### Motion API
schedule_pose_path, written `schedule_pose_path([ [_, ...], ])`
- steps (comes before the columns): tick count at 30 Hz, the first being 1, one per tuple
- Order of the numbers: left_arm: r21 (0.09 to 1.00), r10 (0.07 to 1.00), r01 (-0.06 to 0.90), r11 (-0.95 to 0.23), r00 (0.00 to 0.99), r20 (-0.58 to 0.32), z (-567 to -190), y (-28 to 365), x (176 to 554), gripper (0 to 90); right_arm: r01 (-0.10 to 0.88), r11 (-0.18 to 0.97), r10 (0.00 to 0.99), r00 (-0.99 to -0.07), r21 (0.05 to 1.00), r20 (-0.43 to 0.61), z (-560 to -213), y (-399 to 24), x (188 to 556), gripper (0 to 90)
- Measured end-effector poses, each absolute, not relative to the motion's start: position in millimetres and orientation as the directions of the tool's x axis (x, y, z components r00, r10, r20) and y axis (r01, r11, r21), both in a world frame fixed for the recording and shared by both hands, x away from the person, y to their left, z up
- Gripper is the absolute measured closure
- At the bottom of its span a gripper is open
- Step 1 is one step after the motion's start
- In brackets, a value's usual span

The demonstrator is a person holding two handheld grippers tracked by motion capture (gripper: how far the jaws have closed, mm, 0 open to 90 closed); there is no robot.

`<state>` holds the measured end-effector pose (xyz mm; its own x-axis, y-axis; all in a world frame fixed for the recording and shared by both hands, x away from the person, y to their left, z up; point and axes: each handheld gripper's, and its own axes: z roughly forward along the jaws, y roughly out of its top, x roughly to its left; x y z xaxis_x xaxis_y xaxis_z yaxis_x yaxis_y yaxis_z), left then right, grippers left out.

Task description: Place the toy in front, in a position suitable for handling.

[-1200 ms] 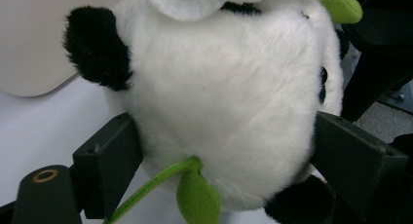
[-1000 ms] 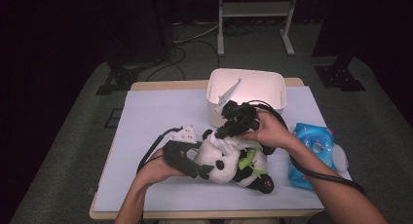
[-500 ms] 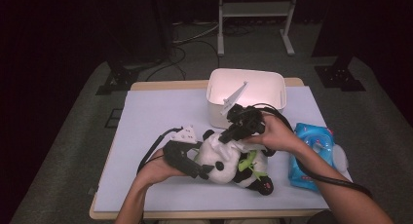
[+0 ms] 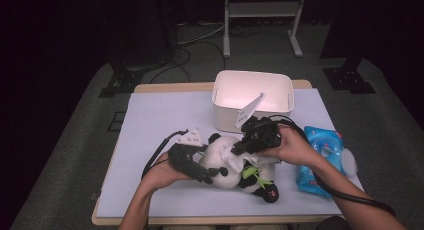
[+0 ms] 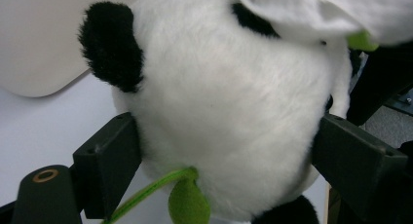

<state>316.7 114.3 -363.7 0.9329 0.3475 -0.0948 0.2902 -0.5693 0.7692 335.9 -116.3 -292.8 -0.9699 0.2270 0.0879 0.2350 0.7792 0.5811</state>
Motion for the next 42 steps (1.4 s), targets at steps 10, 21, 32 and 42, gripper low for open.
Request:
schedule_pose_path([
  [10, 0.761, 0.348, 0.299, -0.575, 0.932, -0.104, -364.9, 114.1, 316.6, 13.6, 0.237, 0.796, 0.239, -0.968, 0.557, 0.07, -299.6, -122.0, 333.4, 86.4],
  [21, 0.742, 0.347, 0.313, -0.592, 0.931, -0.117, -367.7, 114.4, 316.9, 13.6, 0.296, 0.776, 0.29, -0.952, 0.557, 0.103, -315.3, -136.1, 350.9, 86.4],
  [32, 0.738, 0.369, 0.329, -0.589, 0.922, -0.116, -368.3, 115.1, 318.5, 14.0, 0.279, 0.776, 0.289, -0.954, 0.566, 0.074, -310.5, -131.7, 346.6, 86.3],
  [42, 0.741, 0.374, 0.333, -0.583, 0.92, -0.119, -368.5, 115.0, 319.5, 14.0, 0.254, 0.777, 0.263, -0.962, 0.576, 0.069, -304.6, -133.4, 335.0, 86.2],
])
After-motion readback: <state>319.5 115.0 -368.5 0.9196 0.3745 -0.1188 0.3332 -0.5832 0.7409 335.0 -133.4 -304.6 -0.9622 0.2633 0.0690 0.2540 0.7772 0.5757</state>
